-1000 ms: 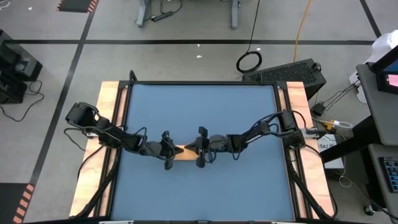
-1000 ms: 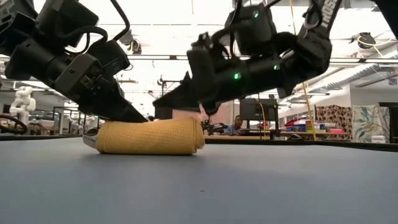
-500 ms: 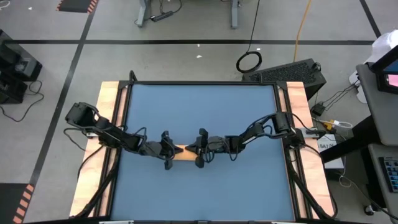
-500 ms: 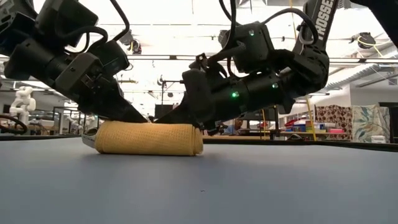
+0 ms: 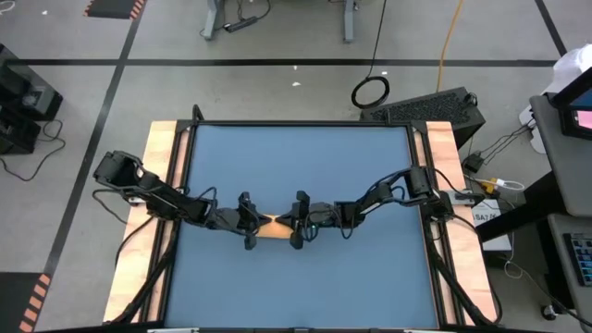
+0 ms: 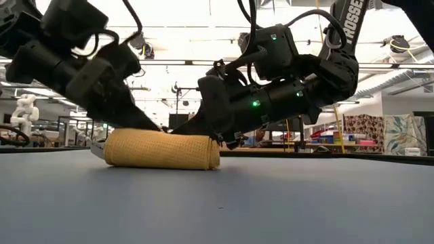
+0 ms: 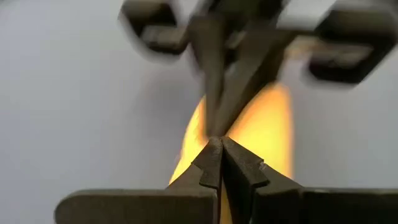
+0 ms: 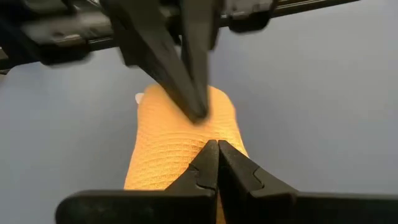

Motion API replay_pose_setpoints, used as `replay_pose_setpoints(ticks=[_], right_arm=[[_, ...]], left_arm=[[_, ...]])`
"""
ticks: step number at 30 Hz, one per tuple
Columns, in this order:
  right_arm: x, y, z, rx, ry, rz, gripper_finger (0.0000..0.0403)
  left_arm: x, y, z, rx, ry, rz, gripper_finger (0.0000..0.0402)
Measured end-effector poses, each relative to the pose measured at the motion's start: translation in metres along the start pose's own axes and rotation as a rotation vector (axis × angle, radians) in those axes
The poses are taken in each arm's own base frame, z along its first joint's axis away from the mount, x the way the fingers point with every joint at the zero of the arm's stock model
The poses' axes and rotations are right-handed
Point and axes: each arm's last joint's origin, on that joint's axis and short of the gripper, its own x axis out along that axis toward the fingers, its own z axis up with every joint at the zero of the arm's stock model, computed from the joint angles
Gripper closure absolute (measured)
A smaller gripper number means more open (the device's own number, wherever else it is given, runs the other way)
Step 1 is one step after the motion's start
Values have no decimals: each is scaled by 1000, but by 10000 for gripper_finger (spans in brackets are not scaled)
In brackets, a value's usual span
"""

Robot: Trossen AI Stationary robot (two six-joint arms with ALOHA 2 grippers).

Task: Roll towel into tight, uniform cylinder
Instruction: Roll the orange microfiber cloth

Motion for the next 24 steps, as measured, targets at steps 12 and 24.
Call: replay_pose_setpoints(ticks=[12, 24], right_arm=[[0, 0, 1, 1, -6, 1, 403], [-12, 11, 32, 7, -91, 42, 403]], left_arm=[[6, -1, -15, -11, 66, 34, 388], [7, -3, -21, -11, 95, 33, 388]])
